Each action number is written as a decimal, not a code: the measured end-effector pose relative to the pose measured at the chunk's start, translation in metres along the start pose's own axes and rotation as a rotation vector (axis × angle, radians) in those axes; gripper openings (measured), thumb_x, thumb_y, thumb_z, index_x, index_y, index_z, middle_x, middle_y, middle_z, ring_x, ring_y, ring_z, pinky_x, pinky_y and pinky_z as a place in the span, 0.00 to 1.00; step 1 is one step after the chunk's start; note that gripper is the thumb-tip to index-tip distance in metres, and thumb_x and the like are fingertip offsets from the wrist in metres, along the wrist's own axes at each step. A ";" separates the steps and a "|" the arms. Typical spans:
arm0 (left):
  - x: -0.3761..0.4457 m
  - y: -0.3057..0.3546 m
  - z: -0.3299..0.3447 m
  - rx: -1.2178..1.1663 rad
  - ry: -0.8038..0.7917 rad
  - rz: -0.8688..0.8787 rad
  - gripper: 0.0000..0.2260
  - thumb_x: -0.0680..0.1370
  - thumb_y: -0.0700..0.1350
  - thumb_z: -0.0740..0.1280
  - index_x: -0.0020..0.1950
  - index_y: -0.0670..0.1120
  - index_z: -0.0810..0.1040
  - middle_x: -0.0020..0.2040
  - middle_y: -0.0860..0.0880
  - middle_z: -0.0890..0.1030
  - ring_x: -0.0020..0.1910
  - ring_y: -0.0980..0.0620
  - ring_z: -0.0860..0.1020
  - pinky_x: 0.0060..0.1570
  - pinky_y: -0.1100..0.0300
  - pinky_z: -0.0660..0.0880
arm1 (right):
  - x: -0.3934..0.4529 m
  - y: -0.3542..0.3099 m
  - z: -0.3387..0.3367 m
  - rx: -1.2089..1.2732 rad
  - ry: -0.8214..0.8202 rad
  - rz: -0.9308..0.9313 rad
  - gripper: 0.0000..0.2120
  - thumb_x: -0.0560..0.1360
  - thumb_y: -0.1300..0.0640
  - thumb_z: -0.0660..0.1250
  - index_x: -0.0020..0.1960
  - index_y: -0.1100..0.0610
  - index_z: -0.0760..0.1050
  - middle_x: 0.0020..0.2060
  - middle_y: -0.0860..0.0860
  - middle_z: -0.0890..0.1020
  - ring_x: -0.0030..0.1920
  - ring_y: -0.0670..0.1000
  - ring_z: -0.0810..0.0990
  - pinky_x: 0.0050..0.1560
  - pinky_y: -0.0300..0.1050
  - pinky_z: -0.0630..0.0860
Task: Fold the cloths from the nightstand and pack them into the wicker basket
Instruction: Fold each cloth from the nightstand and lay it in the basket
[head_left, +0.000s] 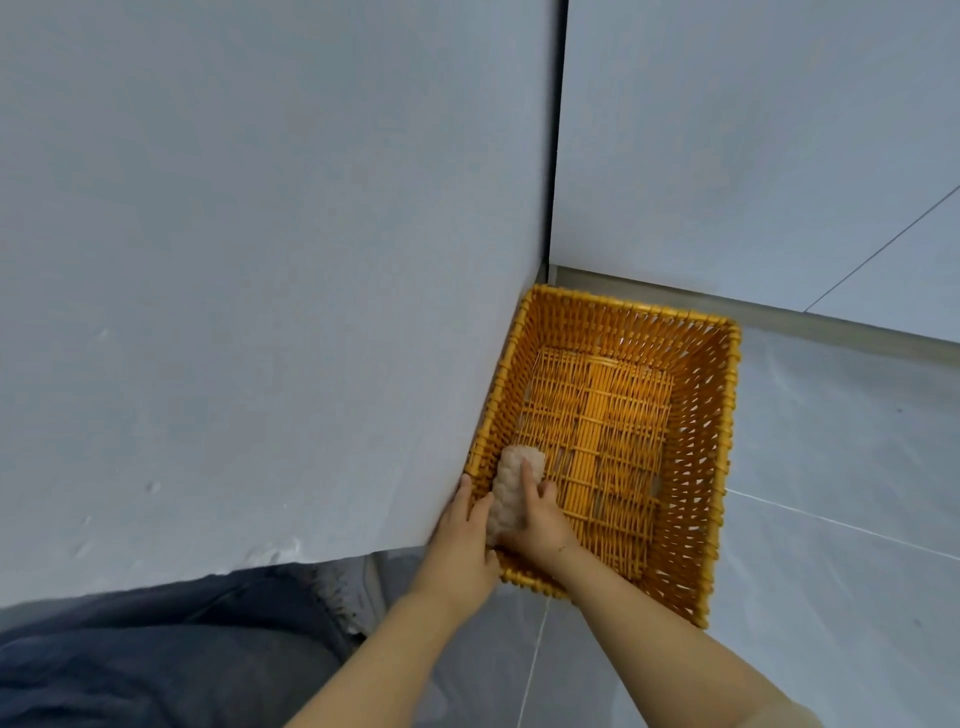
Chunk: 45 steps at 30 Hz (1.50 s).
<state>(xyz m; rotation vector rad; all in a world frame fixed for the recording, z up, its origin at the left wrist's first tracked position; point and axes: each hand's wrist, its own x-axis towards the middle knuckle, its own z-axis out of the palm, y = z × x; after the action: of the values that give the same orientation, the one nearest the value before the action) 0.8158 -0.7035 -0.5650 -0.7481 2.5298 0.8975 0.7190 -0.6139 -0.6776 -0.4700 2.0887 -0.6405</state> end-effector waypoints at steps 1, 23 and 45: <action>0.000 0.000 -0.001 0.005 -0.008 0.003 0.30 0.80 0.41 0.62 0.79 0.49 0.53 0.80 0.48 0.41 0.79 0.51 0.43 0.74 0.63 0.47 | 0.002 0.002 0.002 -0.065 -0.055 -0.007 0.53 0.73 0.44 0.70 0.78 0.51 0.32 0.72 0.60 0.56 0.65 0.60 0.71 0.64 0.49 0.70; -0.056 0.045 -0.075 -0.076 0.079 0.089 0.15 0.79 0.45 0.62 0.66 0.49 0.75 0.62 0.51 0.79 0.58 0.53 0.77 0.59 0.60 0.72 | -0.133 -0.051 -0.095 0.601 0.215 -0.077 0.04 0.79 0.57 0.65 0.50 0.51 0.79 0.47 0.49 0.82 0.47 0.46 0.80 0.41 0.33 0.75; -0.320 -0.023 -0.223 -0.686 0.942 0.100 0.12 0.78 0.40 0.66 0.51 0.58 0.81 0.50 0.59 0.82 0.49 0.65 0.78 0.47 0.74 0.71 | -0.311 -0.294 -0.056 0.298 -0.101 -0.737 0.08 0.80 0.58 0.64 0.53 0.57 0.81 0.46 0.52 0.85 0.44 0.47 0.82 0.48 0.40 0.78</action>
<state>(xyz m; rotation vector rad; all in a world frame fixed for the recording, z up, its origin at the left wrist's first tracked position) 1.0517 -0.7501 -0.2570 -1.5504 3.0212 1.8310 0.8691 -0.6640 -0.2761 -1.0841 1.6524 -1.2945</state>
